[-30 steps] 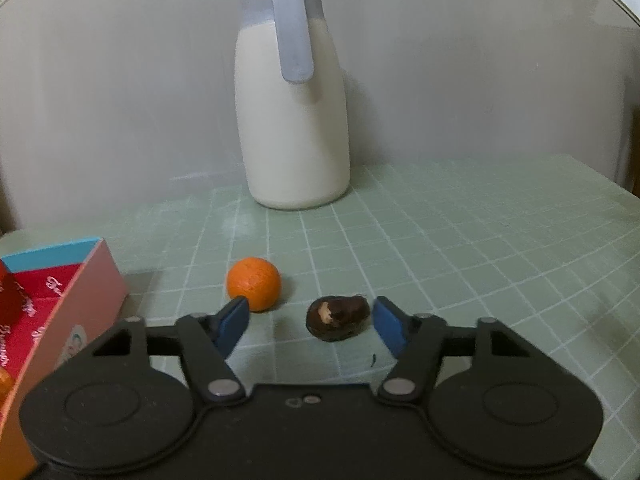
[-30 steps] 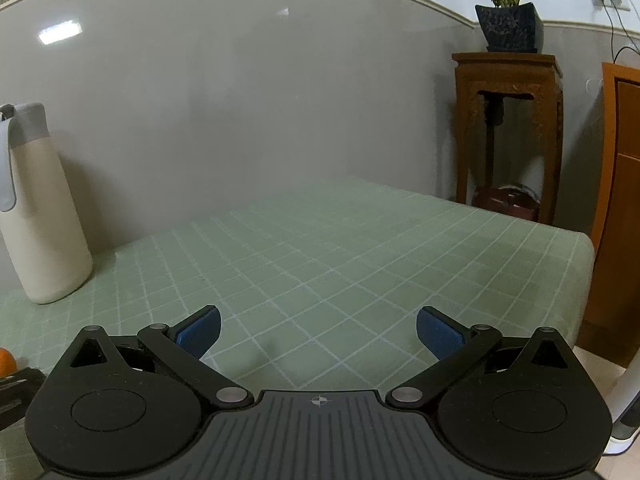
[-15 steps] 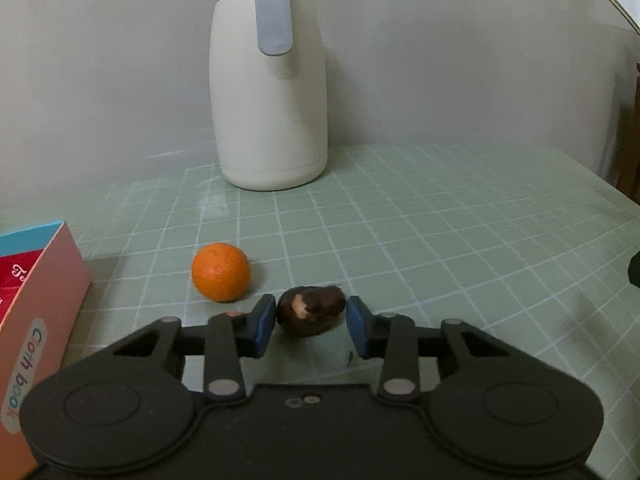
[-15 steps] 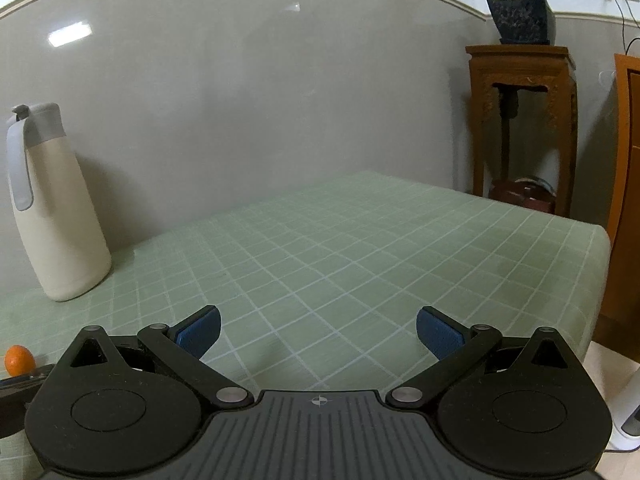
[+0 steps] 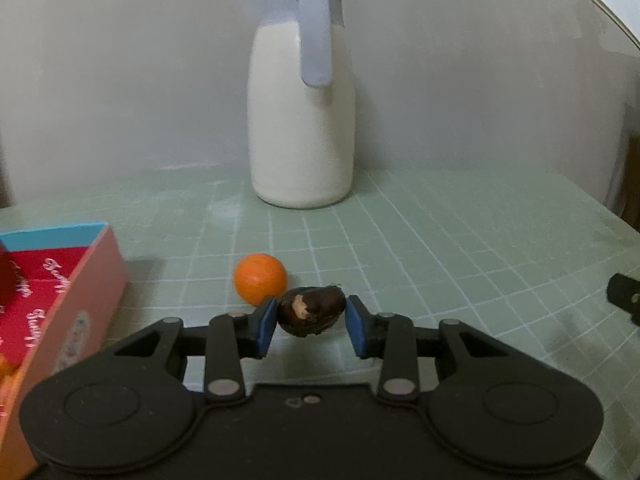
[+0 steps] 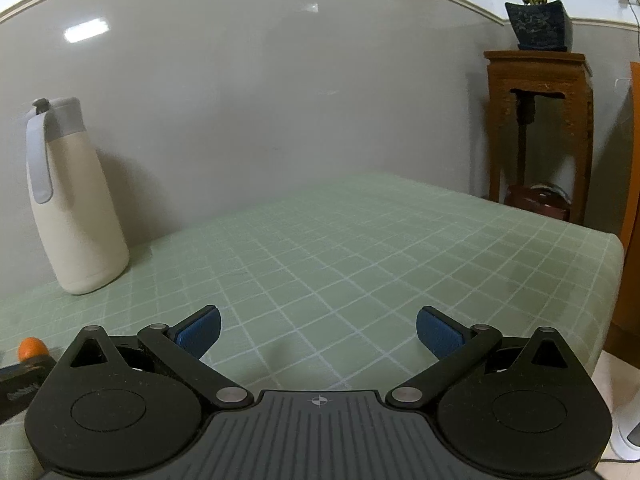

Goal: Organize fruits
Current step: 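Carry the chestnut with the left tool into the box and release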

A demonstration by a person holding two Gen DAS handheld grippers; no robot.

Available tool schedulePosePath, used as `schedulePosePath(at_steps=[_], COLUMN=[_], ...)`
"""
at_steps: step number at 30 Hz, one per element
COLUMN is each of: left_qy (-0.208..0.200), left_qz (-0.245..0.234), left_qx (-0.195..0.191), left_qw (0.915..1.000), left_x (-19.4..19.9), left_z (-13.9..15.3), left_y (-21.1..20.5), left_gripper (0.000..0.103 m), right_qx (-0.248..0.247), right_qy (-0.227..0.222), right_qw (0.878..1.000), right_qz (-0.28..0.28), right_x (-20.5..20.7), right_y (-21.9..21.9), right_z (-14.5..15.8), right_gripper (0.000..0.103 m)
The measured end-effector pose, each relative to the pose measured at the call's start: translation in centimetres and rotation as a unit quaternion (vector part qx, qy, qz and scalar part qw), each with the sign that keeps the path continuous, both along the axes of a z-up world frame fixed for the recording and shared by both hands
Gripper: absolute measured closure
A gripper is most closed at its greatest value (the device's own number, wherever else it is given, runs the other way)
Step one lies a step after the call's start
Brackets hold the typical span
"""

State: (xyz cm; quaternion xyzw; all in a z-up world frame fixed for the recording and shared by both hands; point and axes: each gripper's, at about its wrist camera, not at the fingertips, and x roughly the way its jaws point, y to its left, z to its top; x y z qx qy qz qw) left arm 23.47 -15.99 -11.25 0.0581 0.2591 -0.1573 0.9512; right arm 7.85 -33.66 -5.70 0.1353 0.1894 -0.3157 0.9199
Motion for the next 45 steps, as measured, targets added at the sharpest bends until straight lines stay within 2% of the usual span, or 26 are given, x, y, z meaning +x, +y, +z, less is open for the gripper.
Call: schedulePosePath(at_steps=[11, 19, 29, 31, 32, 33, 35, 40, 45], left_qy=[-0.047, -0.07, -0.03, -0.032, -0.035, -0.038, -0.053, -0.069, -0.061], left_qz=[0.064, 0.148, 0.227, 0.237, 0.24, 0.241, 0.252, 0.24, 0.26], left_qx=[-0.002, 0.012, 0.025, 0.023, 0.02, 0.017, 0.013, 0.015, 0.009], left_qw=[0.9968, 0.9864, 0.9731, 0.9708, 0.97, 0.9696, 0.9662, 0.9681, 0.9636], left_x=[-2.8, -3.9, -3.0, -3.3, -3.4, -3.8, -4.5, -6.0, -6.8], left_z=[3.6, 4.5, 2.8, 2.9, 3.1, 3.2, 3.6, 4.5, 4.3], left_y=[6.5, 12.9, 18.3, 19.1, 19.5, 19.8, 20.4, 21.1, 22.8], left_gripper=[0.075, 0.075, 0.072, 0.068, 0.06, 0.04, 0.019, 0.019, 0.016], right_qx=[-0.012, -0.01, -0.008, -0.01, -0.011, -0.012, -0.013, -0.011, -0.01], right_qy=[-0.003, -0.012, -0.001, 0.001, 0.002, 0.002, 0.003, 0.009, 0.022], right_qw=[0.998, 0.99, 0.976, 0.973, 0.972, 0.971, 0.969, 0.965, 0.962], right_qz=[0.059, 0.138, 0.216, 0.229, 0.234, 0.24, 0.247, 0.262, 0.273], right_x=[1.4, 2.8, 5.2, 5.7, 6.0, 6.3, 6.8, 8.1, 9.6], right_y=[3.4, 7.3, 12.3, 13.4, 13.8, 14.2, 14.8, 16.0, 16.9], right_z=[0.1, -0.4, -1.2, -1.5, -1.5, -1.6, -1.6, -1.7, -1.9], right_gripper=[0.0, 0.0, 0.0, 0.0, 0.0, 0.0, 0.0, 0.0, 0.0])
